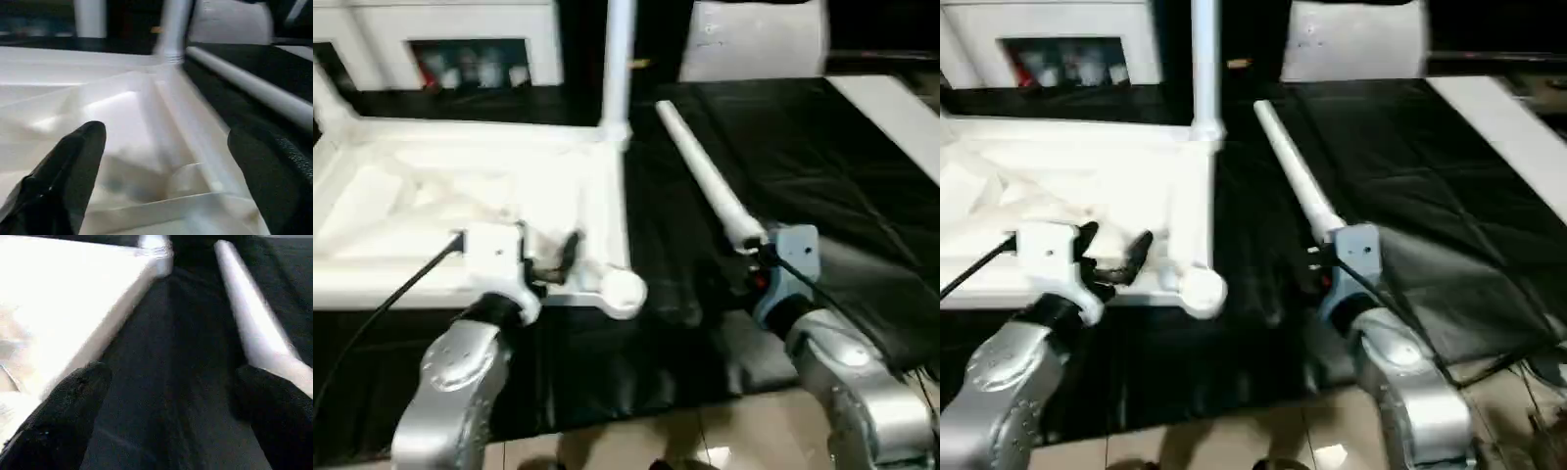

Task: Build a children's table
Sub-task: Rotate table base

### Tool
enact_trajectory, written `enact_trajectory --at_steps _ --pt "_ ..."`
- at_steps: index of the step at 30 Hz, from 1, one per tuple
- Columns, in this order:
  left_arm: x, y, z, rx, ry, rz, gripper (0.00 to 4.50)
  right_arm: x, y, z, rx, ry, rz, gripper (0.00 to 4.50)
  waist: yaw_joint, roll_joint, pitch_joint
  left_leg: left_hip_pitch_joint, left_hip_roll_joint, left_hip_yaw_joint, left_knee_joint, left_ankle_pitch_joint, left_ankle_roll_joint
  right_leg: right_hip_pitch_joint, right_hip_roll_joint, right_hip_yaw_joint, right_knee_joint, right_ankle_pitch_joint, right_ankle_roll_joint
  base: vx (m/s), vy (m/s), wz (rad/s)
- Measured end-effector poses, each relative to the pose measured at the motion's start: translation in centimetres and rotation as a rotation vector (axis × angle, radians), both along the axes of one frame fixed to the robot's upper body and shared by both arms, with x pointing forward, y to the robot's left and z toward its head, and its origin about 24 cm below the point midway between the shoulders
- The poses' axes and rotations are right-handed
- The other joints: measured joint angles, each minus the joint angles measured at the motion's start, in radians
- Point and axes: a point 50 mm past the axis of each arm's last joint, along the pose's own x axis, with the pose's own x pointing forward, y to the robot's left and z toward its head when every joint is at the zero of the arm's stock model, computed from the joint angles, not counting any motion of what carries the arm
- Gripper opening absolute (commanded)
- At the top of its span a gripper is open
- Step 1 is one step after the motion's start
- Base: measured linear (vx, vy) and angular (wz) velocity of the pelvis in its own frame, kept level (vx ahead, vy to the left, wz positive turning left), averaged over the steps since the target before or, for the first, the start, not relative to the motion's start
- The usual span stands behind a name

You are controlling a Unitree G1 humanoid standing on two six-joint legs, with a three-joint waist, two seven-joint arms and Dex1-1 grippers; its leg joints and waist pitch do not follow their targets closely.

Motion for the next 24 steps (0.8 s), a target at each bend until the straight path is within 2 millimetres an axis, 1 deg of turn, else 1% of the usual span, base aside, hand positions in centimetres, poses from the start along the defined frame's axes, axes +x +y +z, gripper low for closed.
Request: enact_trajectory --at_steps 1,2,3,4,5,6,7,8,9,10,11,12,14,15,16,17,19,21,24 --pt "-0.1 0.7 -0.2 0.014 0.008 0.022 4.47 0.0 0.8 0.2 0.006 -0.01 0.045 4.5 -0.005 -0.006 0.0 0.024 -0.009 -0.003 -0.004 -0.005 -0.029 -0.026 0.0 0.055 0.078 -0.024 -0.008 0.19 -0.084 0.45" --pt "-0.1 0.9 -0.2 0.018 0.01 0.03 4.47 -0.1 1.1 0.3 0.013 -0.011 0.069 4.5 -0.005 -0.006 0.002 0.045 -0.011 0.0 -0.002 -0.013 -0.053 -0.046 0.006 0.084 0.13 -0.029 -0.005 0.116 -0.079 0.23" --pt "-0.2 0.9 0.1 0.016 -0.001 0.03 4.47 -0.3 1.3 0.4 0.012 -0.014 0.089 4.5 -0.003 -0.016 -0.001 0.059 -0.018 0.007 0.001 -0.021 -0.067 -0.072 0.006 0.111 0.146 -0.026 -0.005 0.069 -0.084 0.07" --pt "-0.2 0.7 0.3 0.008 -0.016 0.025 4.47 -0.5 1.4 0.6 0.011 -0.022 0.107 4.5 -0.005 -0.043 -0.005 0.072 -0.036 0.019 0.005 -0.027 -0.075 -0.097 -0.006 0.147 0.127 -0.005 0.007 0.069 -0.084 0.07" --pt "-0.2 0.4 0.3 -0.011 -0.017 0.016 4.47 -0.7 1.1 0.4 -0.006 -0.017 0.108 4.5 0.001 -0.047 -0.003 0.065 -0.042 0.026 0.024 -0.035 -0.043 -0.079 0.005 0.163 0.132 -0.017 0.001 0.082 -0.105 0.1" --pt "-0.2 -0.2 0.3 -0.026 -0.016 -0.001 4.47 -0.7 0.8 0.2 -0.021 -0.007 0.104 4.5 0.014 -0.047 0.0 0.058 -0.041 0.026 0.045 -0.023 0.005 -0.074 0.011 0.169 0.123 -0.013 -0.006 0.047 -0.057 0.09" --pt "-0.2 -0.5 0.3 -0.03 -0.013 -0.02 4.47 -0.7 0.6 0.0 -0.031 0.002 0.102 4.5 0.019 -0.047 0.0 0.047 -0.044 0.025 0.041 0.002 -0.003 -0.068 0.016 0.169 0.115 -0.004 -0.006 0.069 -0.12 -0.09" --pt "-0.2 -0.6 0.4 -0.029 -0.02 -0.023 4.47 -0.7 0.6 0.0 -0.03 -0.001 0.104 4.5 0.019 -0.042 -0.002 0.034 -0.044 0.028 0.011 0.04 -0.05 -0.067 0.03 0.167 0.111 0.0 -0.009 0.038 -0.104 -0.27" --pt "-0.2 -0.4 0.5 -0.025 -0.023 -0.017 4.47 -0.7 0.6 0.1 -0.027 -0.002 0.105 4.5 0.019 -0.041 -0.004 0.035 -0.032 0.025 0.005 0.044 -0.096 -0.067 0.042 0.166 0.106 0.005 -0.013 0.04 -0.129 -0.25" --pt "-0.2 -0.3 0.5 -0.024 -0.024 -0.012 4.47 -0.8 0.8 0.1 -0.021 -0.005 0.112 4.5 0.015 -0.033 -0.006 0.035 -0.014 0.026 -0.014 0.033 -0.143 -0.072 0.052 0.154 0.097 0.013 -0.017 0.018 -0.067 -0.08" --pt "-0.2 -0.3 0.4 -0.024 -0.022 -0.012 4.47 -0.8 0.9 0.0 -0.019 -0.001 0.119 4.5 0.015 -0.032 -0.004 0.03 -0.003 0.027 -0.017 0.035 -0.172 -0.074 0.054 0.147 0.093 0.017 -0.017 0.0 0.0 0.0" --pt "-0.2 -0.2 0.3 -0.024 -0.015 -0.009 4.47 -0.8 1.1 0.0 -0.018 0.002 0.127 4.5 0.018 -0.031 -0.004 0.029 0.0 0.027 -0.018 0.036 -0.174 -0.073 0.055 0.145 0.086 0.023 -0.017 -0.055 0.011 0.05" --pt "-0.2 -0.1 0.3 -0.016 -0.016 -0.008 4.47 -0.7 1.3 0.2 -0.014 -0.007 0.134 4.5 0.02 -0.027 -0.002 0.029 0.008 0.028 -0.021 0.039 -0.181 -0.066 0.054 0.142 0.065 0.038 -0.017 -0.064 0.015 0.02" --pt "-0.2 0.0 0.3 -0.012 -0.015 -0.008 4.47 -0.6 1.4 0.3 -0.013 -0.015 0.134 4.5 0.019 -0.026 -0.001 0.028 0.009 0.032 -0.022 0.04 -0.178 -0.064 0.052 0.142 0.06 0.039 -0.023 -0.088 0.028 0.02" --pt "-0.2 0.1 0.3 -0.007 -0.016 -0.007 4.47 -0.5 1.4 0.5 -0.014 -0.02 0.13 4.5 0.019 -0.024 0.001 0.028 0.012 0.041 -0.022 0.044 -0.171 -0.062 0.049 0.142 0.056 0.043 -0.025 -0.088 0.028 0.02" --pt "-0.2 0.2 0.3 -0.003 -0.016 -0.009 4.47 -0.3 1.4 0.6 -0.016 -0.025 0.127 4.5 0.018 -0.023 0.003 0.03 0.014 0.051 -0.022 0.048 -0.167 -0.06 0.046 0.143 0.054 0.045 -0.025 -0.096 0.046 0.03" --pt "-0.3 0.2 0.4 -0.004 -0.016 -0.033 4.47 0.2 1.5 0.9 -0.017 -0.03 0.113 4.5 0.017 -0.021 0.008 0.034 0.015 0.063 -0.022 0.05 -0.163 -0.057 0.041 0.146 0.051 0.048 -0.018 -0.095 0.046 0.02" --pt "-0.2 0.3 0.5 0.001 -0.013 -0.071 4.47 0.9 1.6 1.0 -0.012 -0.024 0.095 4.5 0.016 -0.023 0.013 0.037 0.015 0.068 -0.022 0.051 -0.162 -0.056 0.039 0.146 0.051 0.047 -0.017 -0.079 0.029 -0.02" --pt "-0.1 0.2 0.7 0.013 0.0 -0.121 4.47 2.1 1.4 1.5 -0.02 -0.016 0.06 4.5 0.018 -0.026 0.016 0.036 0.015 0.069 -0.022 0.057 -0.161 -0.06 0.038 0.146 0.049 0.048 -0.016 -0.024 0.007 -0.01"
